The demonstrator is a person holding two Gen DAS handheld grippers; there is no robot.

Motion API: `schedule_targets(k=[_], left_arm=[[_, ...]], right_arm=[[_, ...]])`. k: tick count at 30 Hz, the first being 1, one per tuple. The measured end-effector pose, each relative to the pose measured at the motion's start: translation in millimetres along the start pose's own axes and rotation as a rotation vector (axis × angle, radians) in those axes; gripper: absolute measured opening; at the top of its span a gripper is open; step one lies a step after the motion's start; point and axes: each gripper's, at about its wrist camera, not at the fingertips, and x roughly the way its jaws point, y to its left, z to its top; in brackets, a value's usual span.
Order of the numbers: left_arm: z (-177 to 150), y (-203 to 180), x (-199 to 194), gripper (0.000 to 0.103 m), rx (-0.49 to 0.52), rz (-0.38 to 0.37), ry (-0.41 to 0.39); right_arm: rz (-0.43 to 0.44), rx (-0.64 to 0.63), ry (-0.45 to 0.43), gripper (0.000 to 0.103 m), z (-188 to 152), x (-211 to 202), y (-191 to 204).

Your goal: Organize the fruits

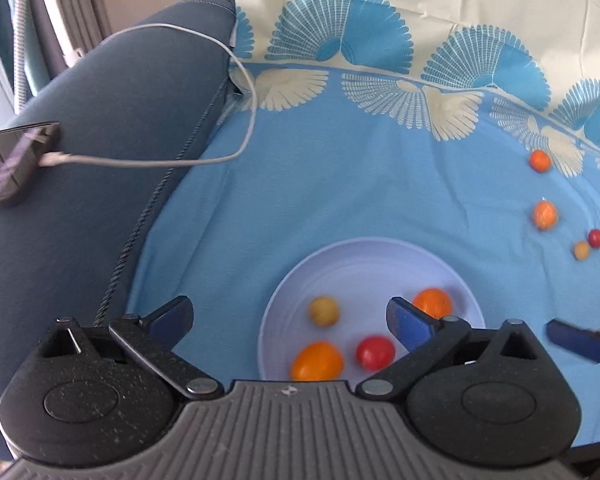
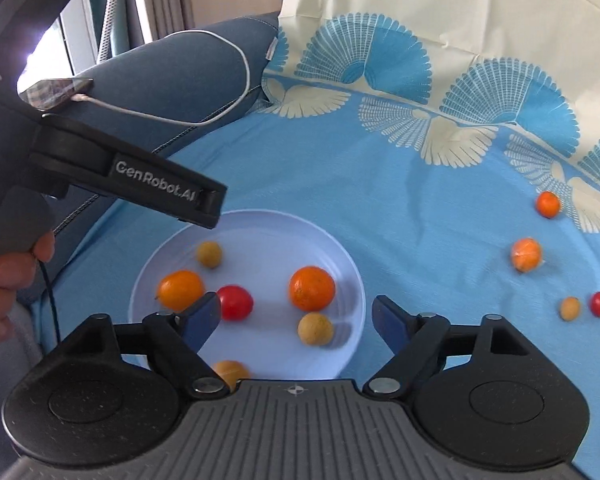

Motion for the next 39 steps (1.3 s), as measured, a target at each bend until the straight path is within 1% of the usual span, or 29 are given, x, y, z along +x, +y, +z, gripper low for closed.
schedule_targets(k=[2, 6, 10, 14, 17, 20, 24, 28, 39], left_arm=[[-10, 2, -15, 0.103, 0.011, 0.014, 0.003], [-30, 9, -48, 0.103, 0.007, 0.021, 0.006], [-50, 14, -82, 0.103, -0.011, 0.012, 0.005], [-69, 13, -112, 0.103, -0.023, 0.008, -0.024], [-83, 10, -130, 0.103, -0.026, 0.009, -0.051], [-94, 6, -143, 0.103, -0.017, 0.007, -0.067], [-107, 1, -159, 0.103, 0.007, 0.006, -0.093], [-113, -1, -171, 0.103, 0.012, 0.002, -0.111], [-120, -4, -199, 0.103, 0.024, 0.001, -0.169]], right_arm=[[-0.005, 0.013, -0.004, 0.09, -4, -16, 0], [-0.018, 0.052, 0.001, 0.093, -12, -49, 3], [-0.028, 0.111, -0.012, 0.096, -21, -83, 10], [-0.062, 0.137, -0.063, 0.097, -32, -118, 21], [-0.092, 0.137, -0.107, 0.099, -42, -142, 28], [-0.106, 0.122, -0.133, 0.1, -52, -161, 33], [-0.128, 0.092, -0.161, 0.101, -63, -180, 40], [-0.141, 0.069, -0.185, 0.102, -71, -194, 45], [-0.162, 0.075, -0.247, 0.102, -82, -220, 48]])
